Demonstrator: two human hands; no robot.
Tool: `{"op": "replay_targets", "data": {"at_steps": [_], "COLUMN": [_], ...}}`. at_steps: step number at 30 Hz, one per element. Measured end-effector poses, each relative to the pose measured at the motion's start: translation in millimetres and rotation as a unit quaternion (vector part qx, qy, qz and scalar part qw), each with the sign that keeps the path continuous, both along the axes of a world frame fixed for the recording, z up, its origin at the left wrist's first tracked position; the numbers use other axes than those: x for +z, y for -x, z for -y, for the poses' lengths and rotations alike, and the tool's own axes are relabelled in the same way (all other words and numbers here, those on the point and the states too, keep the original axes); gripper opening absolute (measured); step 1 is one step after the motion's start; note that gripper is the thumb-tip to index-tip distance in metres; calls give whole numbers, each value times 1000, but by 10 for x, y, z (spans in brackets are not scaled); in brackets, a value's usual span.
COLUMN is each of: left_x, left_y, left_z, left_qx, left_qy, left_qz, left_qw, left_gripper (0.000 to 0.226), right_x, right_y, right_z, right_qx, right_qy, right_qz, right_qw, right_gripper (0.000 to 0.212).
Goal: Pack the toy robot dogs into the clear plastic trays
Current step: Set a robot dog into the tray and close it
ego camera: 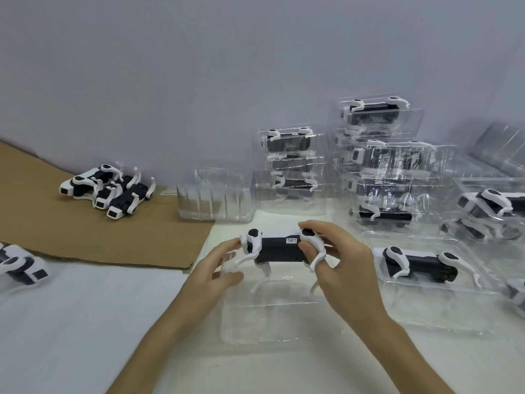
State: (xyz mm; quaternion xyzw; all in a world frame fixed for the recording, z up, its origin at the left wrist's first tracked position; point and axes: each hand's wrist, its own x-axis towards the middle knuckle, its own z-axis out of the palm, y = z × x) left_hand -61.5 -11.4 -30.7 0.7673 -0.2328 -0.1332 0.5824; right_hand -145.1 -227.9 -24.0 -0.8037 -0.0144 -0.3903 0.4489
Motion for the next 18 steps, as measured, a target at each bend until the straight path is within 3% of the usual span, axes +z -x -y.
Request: {"op": "replay_targets", "data": {"at_steps": [8, 12, 15, 18], "left_x": [-65, -66, -71, -83], "left_y": [-69, -85, -81, -89], "left_z": [-10, 4, 4, -13], "left_qx": [54, 76, 97, 145], "left_qy": [33, 29, 13, 23], "left_qz": [3, 6, 19, 3], "left_qw": [998, 997, 995, 989], "left_gripper": [39, 42, 38, 26], "right_x": [39, 70, 89, 77], "right_y": [27, 45, 50, 38], "right_z": [61, 127, 138, 121], "right_qx": [84, 87, 117, 66], "right_qy": [47, 132, 58, -10], "right_qz": [-118, -233, -266, -225], "right_qw": [988, 959, 955, 972], "right_gripper": [38, 66, 76, 62]}}
